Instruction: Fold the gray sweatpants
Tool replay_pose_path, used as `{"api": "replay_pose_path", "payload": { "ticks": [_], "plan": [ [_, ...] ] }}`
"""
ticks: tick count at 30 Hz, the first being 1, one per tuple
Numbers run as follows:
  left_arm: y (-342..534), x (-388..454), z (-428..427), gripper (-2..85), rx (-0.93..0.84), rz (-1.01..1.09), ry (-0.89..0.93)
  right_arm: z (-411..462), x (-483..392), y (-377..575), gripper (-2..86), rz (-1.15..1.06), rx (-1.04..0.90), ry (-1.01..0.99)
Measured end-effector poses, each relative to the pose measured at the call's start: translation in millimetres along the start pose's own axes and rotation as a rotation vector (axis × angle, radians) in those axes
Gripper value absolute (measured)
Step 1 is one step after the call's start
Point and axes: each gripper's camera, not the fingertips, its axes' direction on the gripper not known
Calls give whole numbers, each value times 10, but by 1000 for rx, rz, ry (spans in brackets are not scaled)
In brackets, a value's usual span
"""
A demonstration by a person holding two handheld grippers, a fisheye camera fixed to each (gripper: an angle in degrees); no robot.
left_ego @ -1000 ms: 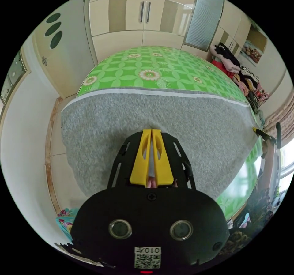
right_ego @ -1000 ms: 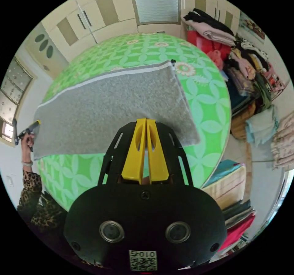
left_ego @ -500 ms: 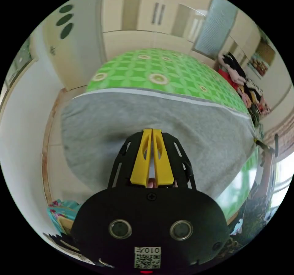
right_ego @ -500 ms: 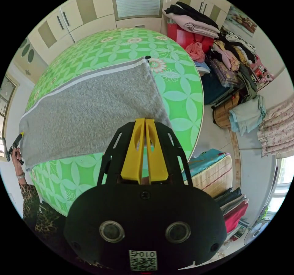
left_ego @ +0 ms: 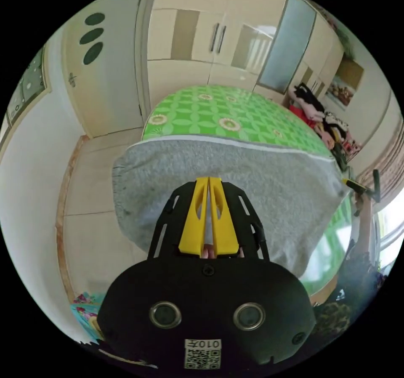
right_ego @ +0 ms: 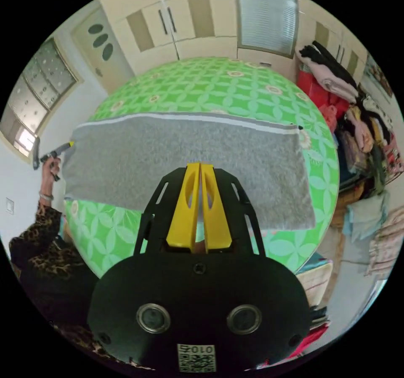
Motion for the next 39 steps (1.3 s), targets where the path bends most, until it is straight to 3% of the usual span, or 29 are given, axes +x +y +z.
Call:
{"api": "replay_pose_path", "payload": {
  "ticks": [6, 11, 14, 19, 22, 26, 28, 30, 33, 36, 39],
  "plan": [
    [-424, 215, 237, -4, -49, 16, -83, 359, -103, -207, 10, -62, -171, 367],
    [-938, 404, 407, -4, -39, 56, -121, 274, 221, -279, 10, -45, -142, 351],
    [-1332, 528, 577, -4, -45, 109, -52, 218, 529, -299, 11, 12, -143, 325],
    [-1822, 537, 763, -3, -120, 81, 144, 88, 1109, -341, 14, 89, -187, 185],
    [-1768, 604, 474, -1, -85, 260, 171, -94, 1436, -282, 20, 128, -155, 86],
    [-1904, 479, 155, 7, -5, 363, 214, -428, 1677, -328, 43, -111, 64, -458],
    [-2129, 506, 155, 21, -25, 422, 256, -406, 1689, -486, 75, -161, 80, -531],
    [-2286, 611, 216, 35, -54, 456, 270, -271, 1598, -730, 120, -218, 5, -459],
    [-2447, 928, 362, 52, -124, 588, 149, -67, 1383, -954, 134, -306, -103, -305],
    [-2513, 1140, 493, 65, -182, 675, -12, 48, 1222, -1072, 141, -371, -120, -151],
    [-2503, 1245, 519, 73, -213, 742, -11, 48, 1195, -1133, 148, -418, -86, -146]
  ]
}}
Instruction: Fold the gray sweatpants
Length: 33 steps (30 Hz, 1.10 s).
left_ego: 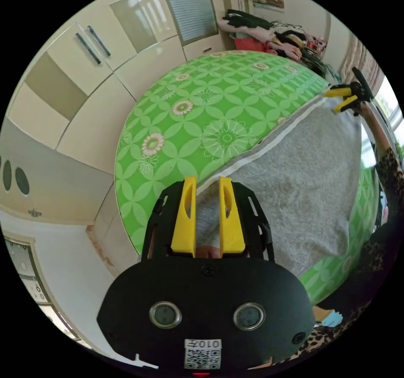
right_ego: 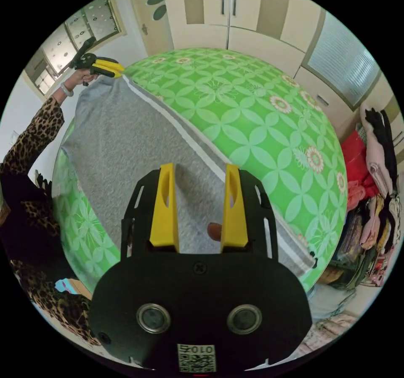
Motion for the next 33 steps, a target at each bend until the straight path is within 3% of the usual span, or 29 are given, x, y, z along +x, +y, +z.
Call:
{"api": "replay_pose_path", "payload": {
  "ticks": [11, 18, 33],
  "plan": [
    [-59, 15, 235, 48, -39, 52, 110, 236, 250, 64, 105, -33, -59, -19],
    [26, 118, 241, 7, -11, 23, 67, 271, 318, 267, 25, -6, -22, -11],
    [401, 319, -115, -2, 36, 3, 6, -56, 69, 690, 13, -5, 81, 40]
  ]
}}
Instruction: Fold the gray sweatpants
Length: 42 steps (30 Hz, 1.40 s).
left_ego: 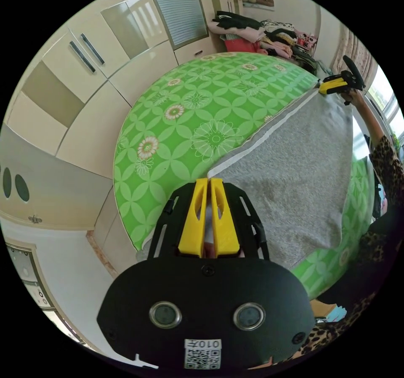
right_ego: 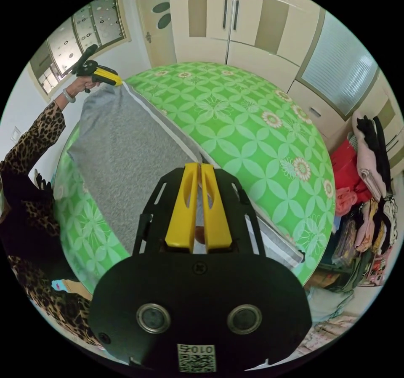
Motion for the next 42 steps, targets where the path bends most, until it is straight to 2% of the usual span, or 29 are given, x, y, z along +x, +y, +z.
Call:
{"api": "replay_pose_path", "payload": {
  "ticks": [8, 13, 18, 22, 30, 35, 38, 42],
  "plan": [
    [572, 253, -465, -3, 94, -1, 41, -194, -372, 424, 13, -31, 22, 7],
    [1292, 655, -686, -3, 150, 61, 59, -248, -763, 897, 13, -97, 25, -7],
    [1862, 872, -409, -2, 123, 31, 136, 215, -965, 1346, 16, -69, -77, -86],
    [2163, 959, -223, -2, 130, -35, 177, 442, -1117, 1483, 15, -57, -125, -46],
    [2691, 1250, -899, -2, 324, -7, 133, -307, -1274, 2016, 22, -56, 131, -94],
    [3333, 1689, -1071, -2, 398, 35, 136, -318, -1681, 2622, 37, -162, 154, -165],
    [3780, 2050, -902, -2, 363, 66, 125, 67, -1954, 2981, 46, -208, 76, -270],
    [4195, 2341, -313, -2, 231, 17, 196, 816, -2151, 3241, 54, -141, -100, -324]
  ]
}}
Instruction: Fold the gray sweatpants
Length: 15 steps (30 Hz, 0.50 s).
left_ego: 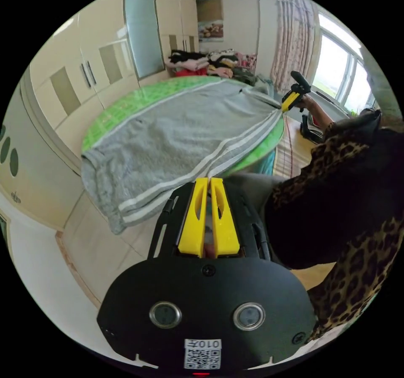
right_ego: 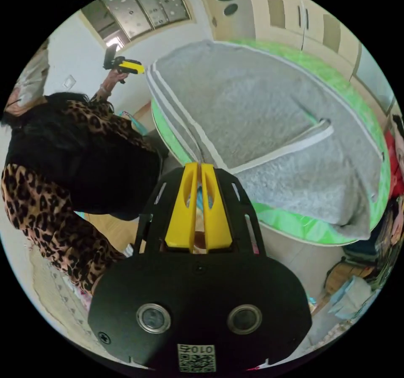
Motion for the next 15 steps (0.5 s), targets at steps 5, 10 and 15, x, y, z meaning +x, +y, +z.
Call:
{"api": "replay_pose_path", "payload": {
  "ticks": [5, 10, 15],
  "plan": [
    [292, -122, 156, -1, 64, -113, 79, 44, 95, 162, 56, 46, 151, -47],
    [324, -116, -27, -1, 141, -39, 151, 46, -49, 107, 50, 3, 152, -30],
    [324, -179, -49, -2, 74, 30, 201, -49, 42, 316, 34, 75, 265, -71]
  ]
}}
